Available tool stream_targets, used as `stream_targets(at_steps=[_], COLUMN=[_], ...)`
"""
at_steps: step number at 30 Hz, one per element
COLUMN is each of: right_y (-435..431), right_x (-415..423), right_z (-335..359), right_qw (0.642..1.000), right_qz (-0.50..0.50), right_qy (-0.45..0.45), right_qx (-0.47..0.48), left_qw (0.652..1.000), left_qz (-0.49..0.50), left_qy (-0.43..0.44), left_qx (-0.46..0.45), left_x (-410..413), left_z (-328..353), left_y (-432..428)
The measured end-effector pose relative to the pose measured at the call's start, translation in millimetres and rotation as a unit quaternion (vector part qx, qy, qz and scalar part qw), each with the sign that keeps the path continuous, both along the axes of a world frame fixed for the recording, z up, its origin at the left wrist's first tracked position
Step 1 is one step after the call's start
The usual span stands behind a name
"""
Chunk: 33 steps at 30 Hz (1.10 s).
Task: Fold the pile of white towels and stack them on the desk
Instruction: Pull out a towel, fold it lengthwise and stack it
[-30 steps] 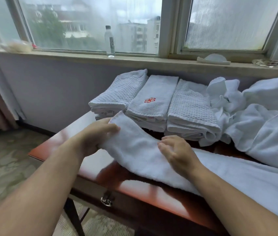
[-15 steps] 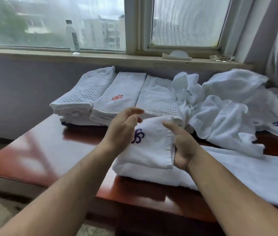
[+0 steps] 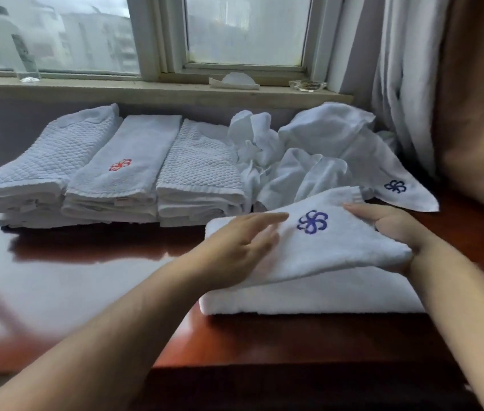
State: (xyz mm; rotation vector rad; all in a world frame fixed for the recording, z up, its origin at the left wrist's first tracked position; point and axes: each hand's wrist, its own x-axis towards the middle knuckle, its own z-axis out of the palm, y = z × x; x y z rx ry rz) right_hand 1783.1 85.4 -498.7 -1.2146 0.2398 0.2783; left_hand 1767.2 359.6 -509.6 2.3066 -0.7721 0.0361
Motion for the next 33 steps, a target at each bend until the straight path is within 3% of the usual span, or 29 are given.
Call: stream_targets(at_steps=[5, 10, 15, 22, 25, 28, 30, 33], right_y=[-101, -163, -178, -168, -152, -126, -103, -62], right_x=[-9, -10, -8, -2, 1, -1, -3, -13], right_z=[6, -4, -32, -29, -14, -4, -4, -24], right_qw=[0.989, 0.968, 0.912, 0.788, 0.701, 0.615, 0.637, 0.703], right_qz=[-0.146, -0.134, -0.106, -0.074, -0.014, -0.067, -0.119, -0.057], right_qy=[-0.001, 0.04, 0.007, 0.012, 0.083, 0.086, -0.024, -0.226], right_qx=[-0.016, -0.208, -0.397, -0.611, -0.708, -0.781, -0.762, -0.672], left_qw=[0.993, 0.977, 0.956, 0.953, 0.954, 0.963, 0.97, 0.974], left_qz=[-0.053, -0.092, -0.097, -0.106, -0.115, -0.108, -0.086, -0.007], left_qy=[-0.043, -0.083, -0.08, -0.071, -0.074, -0.078, -0.097, -0.114], left_qx=[0.096, 0.176, 0.267, 0.276, 0.268, 0.233, 0.205, 0.194], left_x=[14, 28, 37, 37, 37, 36, 35, 30], left_z=[-1, -14, -38, -43, -42, -42, -43, -47], left_y=[-59, -103, -111, -102, -99, -97, -97, -93])
